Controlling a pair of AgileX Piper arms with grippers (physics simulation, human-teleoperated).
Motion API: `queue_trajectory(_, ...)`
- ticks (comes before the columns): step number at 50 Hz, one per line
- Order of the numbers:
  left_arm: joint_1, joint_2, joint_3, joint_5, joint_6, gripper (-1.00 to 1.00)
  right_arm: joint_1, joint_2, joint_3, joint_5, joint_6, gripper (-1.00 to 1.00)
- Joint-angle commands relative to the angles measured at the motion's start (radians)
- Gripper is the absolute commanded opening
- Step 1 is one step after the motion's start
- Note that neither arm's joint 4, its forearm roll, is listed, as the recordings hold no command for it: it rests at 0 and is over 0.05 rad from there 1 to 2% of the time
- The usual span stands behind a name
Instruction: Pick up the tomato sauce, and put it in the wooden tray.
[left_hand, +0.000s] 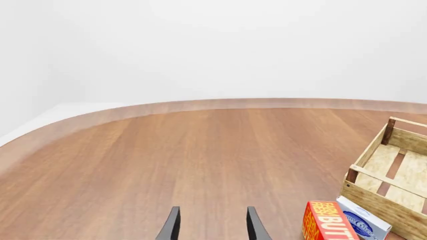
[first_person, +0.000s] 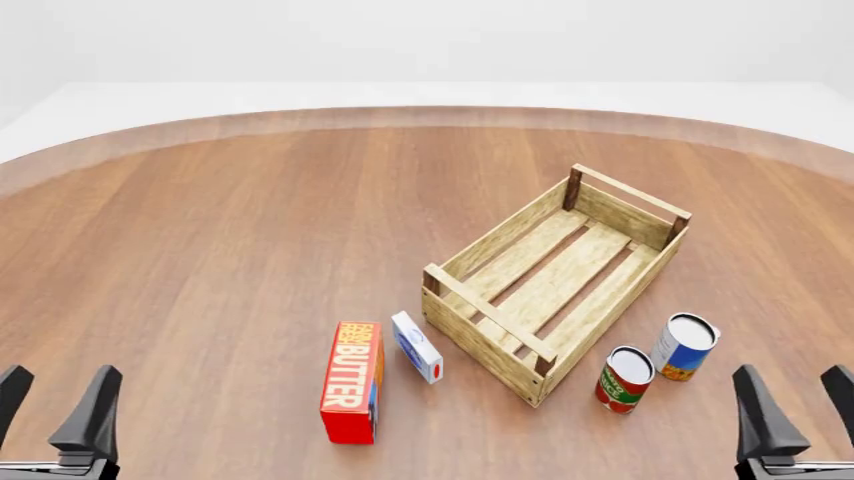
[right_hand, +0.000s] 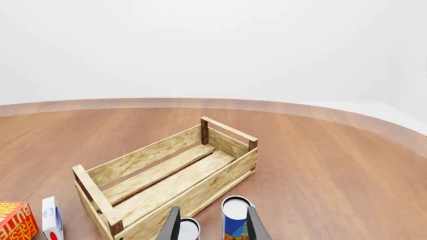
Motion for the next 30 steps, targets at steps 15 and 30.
queue_trajectory(15, 0.0, 0.005, -0.003, -0.001, 0.0, 1.0, 0.092, 0.332, -0.231, -0.017, -0.011, 1.0)
queue_trajectory(30, 0.0, 0.005, -0.003, -0.001, 0.0, 1.0, 0.143, 0.647, -0.418, 0.007, -0.116, 1.0)
